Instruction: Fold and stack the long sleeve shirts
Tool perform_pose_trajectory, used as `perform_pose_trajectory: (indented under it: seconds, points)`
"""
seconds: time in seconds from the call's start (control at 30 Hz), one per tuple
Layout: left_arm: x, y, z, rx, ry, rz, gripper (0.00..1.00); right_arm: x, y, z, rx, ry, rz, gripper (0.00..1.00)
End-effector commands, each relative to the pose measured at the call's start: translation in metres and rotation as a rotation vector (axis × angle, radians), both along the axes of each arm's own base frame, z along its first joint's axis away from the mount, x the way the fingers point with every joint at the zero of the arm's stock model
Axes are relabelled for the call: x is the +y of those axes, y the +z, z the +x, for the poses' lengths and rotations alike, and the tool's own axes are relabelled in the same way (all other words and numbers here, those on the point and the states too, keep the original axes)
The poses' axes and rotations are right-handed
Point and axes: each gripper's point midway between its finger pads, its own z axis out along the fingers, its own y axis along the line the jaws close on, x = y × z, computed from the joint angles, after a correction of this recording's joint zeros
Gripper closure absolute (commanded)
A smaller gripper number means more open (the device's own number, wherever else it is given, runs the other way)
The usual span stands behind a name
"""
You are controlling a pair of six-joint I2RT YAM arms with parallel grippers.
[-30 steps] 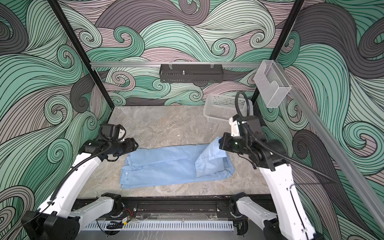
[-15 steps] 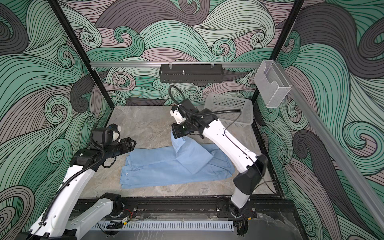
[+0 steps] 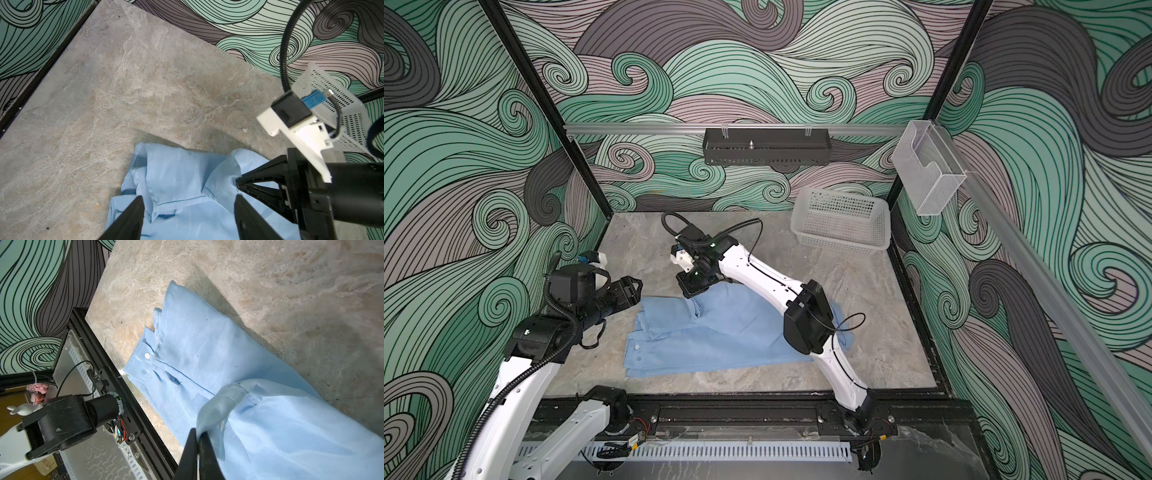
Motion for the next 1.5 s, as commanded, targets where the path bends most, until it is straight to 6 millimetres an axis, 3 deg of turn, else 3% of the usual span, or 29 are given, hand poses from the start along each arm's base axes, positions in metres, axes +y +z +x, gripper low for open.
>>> perform_pose_trajectory:
  seconds: [0.0, 0.03, 0.1, 0.2, 0.37, 0.53, 0.67, 0.77, 0.87, 0.97, 1.27, 1.47]
  points:
    - [-0.001, -0.015, -0.002, 0.051, 0.003, -0.009, 0.28, 0.006, -0.004, 0.004, 0.020, 0.003, 0.014, 0.81]
    - [-0.003, -0.019, -0.001, 0.061, -0.004, -0.015, 0.27, 0.006, -0.008, 0.004, 0.027, 0.001, 0.009, 0.70]
    - [-0.007, -0.026, 0.001, 0.081, -0.017, -0.029, 0.26, 0.007, -0.013, 0.005, 0.040, -0.004, 0.004, 0.60]
    - [-0.013, -0.034, 0.004, 0.105, -0.043, -0.043, 0.25, 0.002, 0.000, 0.011, 0.011, -0.025, 0.013, 0.44]
    - [-0.028, -0.047, 0.017, 0.135, -0.104, -0.087, 0.24, -0.034, 0.042, 0.031, -0.052, -0.126, 0.048, 0.36]
    - [-0.045, -0.068, 0.044, 0.222, -0.133, -0.152, 0.23, -0.100, 0.062, 0.049, -0.102, -0.301, 0.073, 0.36]
    - [-0.053, -0.097, 0.067, 0.383, -0.067, -0.224, 0.24, -0.153, 0.054, 0.057, -0.093, -0.422, 0.065, 0.37]
    - [-0.056, -0.121, 0.086, 0.490, -0.041, -0.241, 0.29, -0.180, 0.047, 0.059, -0.093, -0.475, 0.059, 0.37]
    - [-0.054, -0.138, 0.112, 0.501, -0.020, -0.235, 0.32, -0.197, 0.039, 0.059, -0.072, -0.510, 0.053, 0.38]
    - [-0.046, -0.156, 0.124, 0.576, -0.019, -0.201, 0.31, -0.209, 0.037, 0.060, -0.068, -0.535, 0.056, 0.38]
    - [-0.052, -0.215, 0.115, 0.845, -0.104, -0.219, 0.32, -0.236, 0.039, 0.061, -0.064, -0.593, 0.080, 0.39]
    - [-0.063, -0.227, 0.111, 0.878, -0.149, -0.283, 0.42, -0.246, 0.037, 0.060, -0.063, -0.613, 0.078, 0.40]
